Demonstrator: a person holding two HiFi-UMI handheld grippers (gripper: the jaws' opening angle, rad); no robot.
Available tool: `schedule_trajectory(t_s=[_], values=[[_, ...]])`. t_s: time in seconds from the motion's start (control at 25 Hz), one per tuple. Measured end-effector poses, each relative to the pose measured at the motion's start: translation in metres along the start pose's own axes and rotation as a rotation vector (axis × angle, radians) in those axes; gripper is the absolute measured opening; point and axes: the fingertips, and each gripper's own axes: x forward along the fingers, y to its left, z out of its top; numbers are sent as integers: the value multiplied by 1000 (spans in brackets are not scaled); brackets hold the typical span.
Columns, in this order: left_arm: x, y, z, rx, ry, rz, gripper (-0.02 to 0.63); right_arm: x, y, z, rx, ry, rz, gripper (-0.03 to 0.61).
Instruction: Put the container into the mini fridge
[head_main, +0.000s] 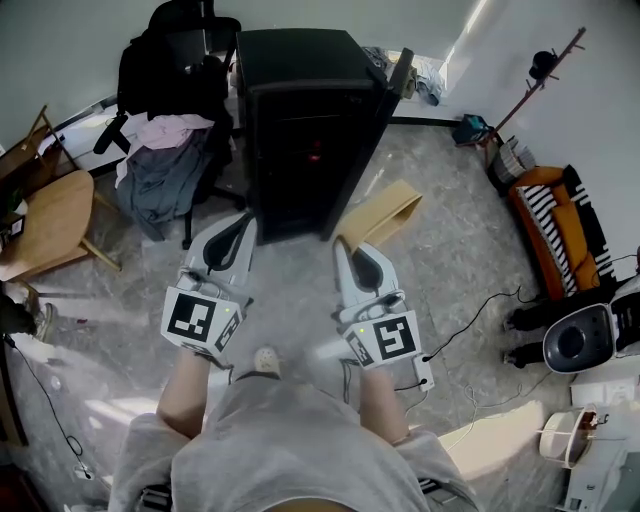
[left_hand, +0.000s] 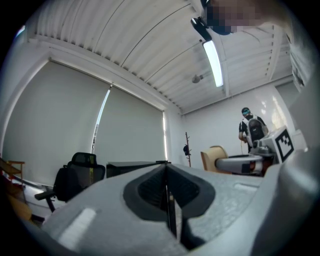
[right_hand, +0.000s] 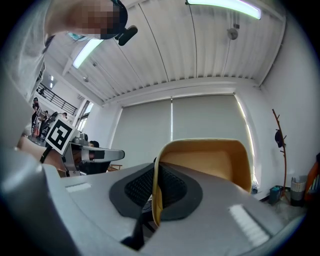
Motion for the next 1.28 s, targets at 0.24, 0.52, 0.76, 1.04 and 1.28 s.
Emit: schedule_trajectory(t_s=[0.24, 0.52, 0.76, 1.04, 1.28], values=[[26, 28, -3, 1, -13, -16, 2, 32, -10, -7, -1, -3, -17, 3], [43, 55, -10, -7, -20, -32, 2, 59, -12, -16, -10, 1, -31, 3], [57, 63, -14, -18, -21, -33, 2, 71, -21, -20, -10, 8, -29, 3], [86, 68, -18, -22, -20, -2, 2, 89, -49, -23, -9, -1, 9, 3], [127, 65, -20, -22, -27, 35, 2, 106, -88, -26, -16, 5, 65, 3]])
